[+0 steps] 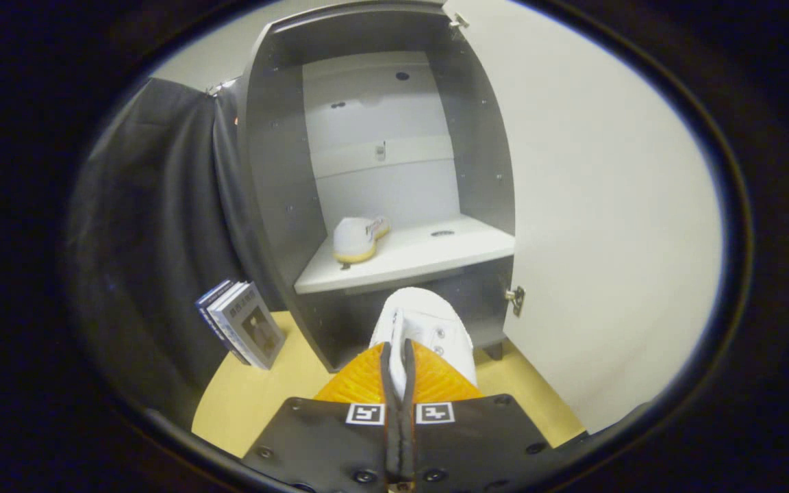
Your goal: Open the shoe cabinet door, grab the shoes and put them into the shoe cabinet, then close the shoe cabinet door.
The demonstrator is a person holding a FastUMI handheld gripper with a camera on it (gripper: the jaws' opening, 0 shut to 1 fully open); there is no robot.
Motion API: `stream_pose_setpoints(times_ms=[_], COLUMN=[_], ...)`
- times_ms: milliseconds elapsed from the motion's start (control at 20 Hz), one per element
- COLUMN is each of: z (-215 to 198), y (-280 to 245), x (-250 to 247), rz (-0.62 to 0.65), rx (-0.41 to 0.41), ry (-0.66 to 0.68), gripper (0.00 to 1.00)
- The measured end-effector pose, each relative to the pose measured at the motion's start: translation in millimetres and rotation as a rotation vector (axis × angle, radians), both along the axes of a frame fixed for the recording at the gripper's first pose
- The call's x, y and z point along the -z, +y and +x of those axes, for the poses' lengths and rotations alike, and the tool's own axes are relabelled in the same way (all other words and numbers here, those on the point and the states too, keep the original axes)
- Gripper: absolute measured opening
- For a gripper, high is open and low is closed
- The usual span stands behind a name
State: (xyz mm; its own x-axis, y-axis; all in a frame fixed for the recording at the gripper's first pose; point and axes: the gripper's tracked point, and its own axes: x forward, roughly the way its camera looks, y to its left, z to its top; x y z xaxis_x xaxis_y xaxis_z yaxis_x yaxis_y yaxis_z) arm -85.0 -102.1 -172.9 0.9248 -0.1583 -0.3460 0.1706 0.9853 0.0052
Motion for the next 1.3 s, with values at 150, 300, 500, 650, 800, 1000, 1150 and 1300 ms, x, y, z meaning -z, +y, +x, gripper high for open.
stream_pose_setpoints(times_ms=[150,300,500,650,800,1000,1150,1300], z=[24.6,55.3,105.8,152.7,198.0,248.5,283.4,308.3], y=[-1.8,-4.9,-12.4,-22.1,-33.5,-49.9,-61.5,-73.5], x=[-32.5,-59.5,-85.0,-93.7,-92.1,-84.6,-77.3,-68.9], rz=[-0.013,-0.039,-0.041,-0.049,-0.058,-0.060,-0.074,-0.090], rx=[-0.003,-0.014,-0.028,-0.035,-0.040,-0.037,-0.036,-0.023], ry=[-0.056,-0.105,-0.144,-0.150,-0.140,-0.112,-0.082,-0.058], gripper=[0.03,0.03,0.03,0.02,0.02,0.02,0.02,0.02])
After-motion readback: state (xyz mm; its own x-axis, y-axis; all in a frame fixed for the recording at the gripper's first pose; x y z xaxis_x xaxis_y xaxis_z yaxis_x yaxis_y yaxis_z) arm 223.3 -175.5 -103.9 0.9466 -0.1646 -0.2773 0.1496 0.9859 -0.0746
